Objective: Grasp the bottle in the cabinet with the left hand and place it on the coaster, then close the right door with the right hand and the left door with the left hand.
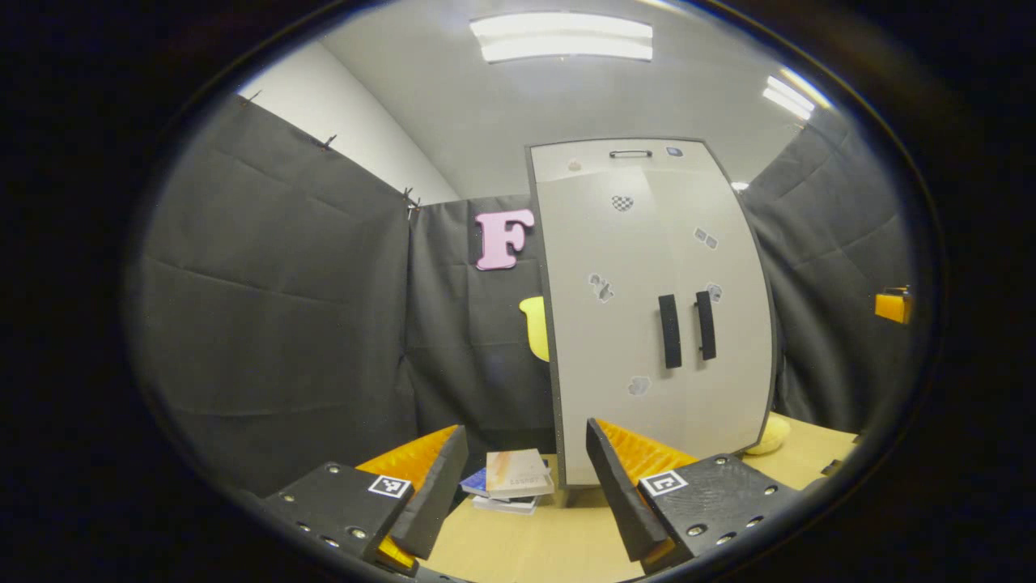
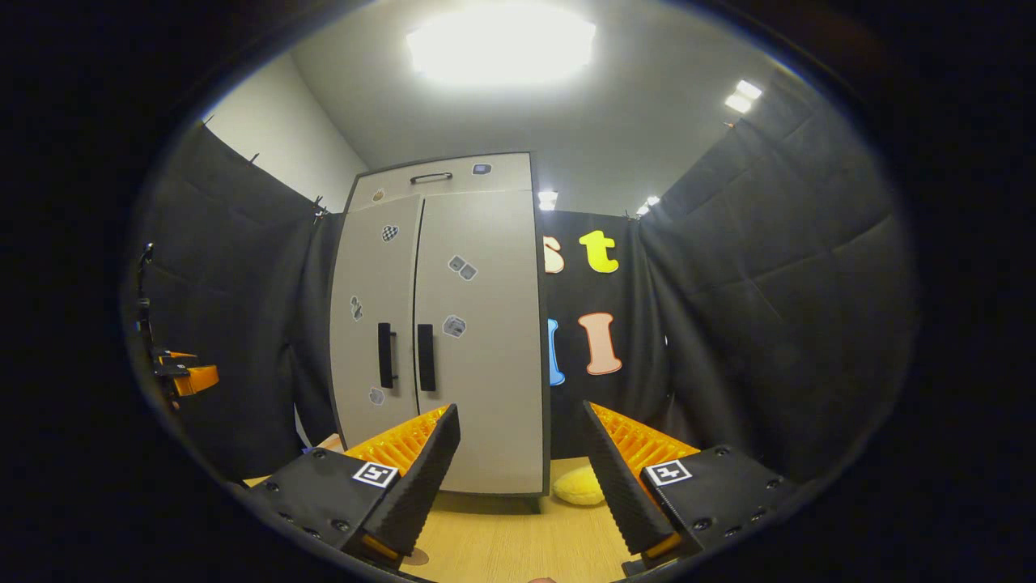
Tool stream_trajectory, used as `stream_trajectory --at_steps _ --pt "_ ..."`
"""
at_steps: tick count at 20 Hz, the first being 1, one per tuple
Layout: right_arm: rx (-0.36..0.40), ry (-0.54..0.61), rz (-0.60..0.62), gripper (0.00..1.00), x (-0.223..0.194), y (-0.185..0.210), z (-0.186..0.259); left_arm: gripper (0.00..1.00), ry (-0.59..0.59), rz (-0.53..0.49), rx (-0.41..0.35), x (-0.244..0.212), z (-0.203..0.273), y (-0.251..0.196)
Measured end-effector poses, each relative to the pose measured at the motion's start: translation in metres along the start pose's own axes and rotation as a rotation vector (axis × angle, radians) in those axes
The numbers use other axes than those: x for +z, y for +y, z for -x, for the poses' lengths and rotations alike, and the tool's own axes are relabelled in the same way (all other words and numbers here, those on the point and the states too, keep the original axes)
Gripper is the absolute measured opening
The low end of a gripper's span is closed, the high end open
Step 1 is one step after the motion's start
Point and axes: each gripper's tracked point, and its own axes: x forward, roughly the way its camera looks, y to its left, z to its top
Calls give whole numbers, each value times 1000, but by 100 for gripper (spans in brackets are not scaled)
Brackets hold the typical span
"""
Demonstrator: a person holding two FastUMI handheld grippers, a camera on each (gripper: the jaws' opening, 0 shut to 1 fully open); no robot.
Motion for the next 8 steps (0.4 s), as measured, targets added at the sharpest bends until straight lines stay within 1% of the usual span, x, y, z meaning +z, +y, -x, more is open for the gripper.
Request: stream_trajectory --at_steps 7,8 --pt "-3 -4 4 95 1 1 -3 87 3 -7 -7 0 0 1" --pt "-2 -3 6 95 0 2 -3 94 2 -10 -8 0 0 0"
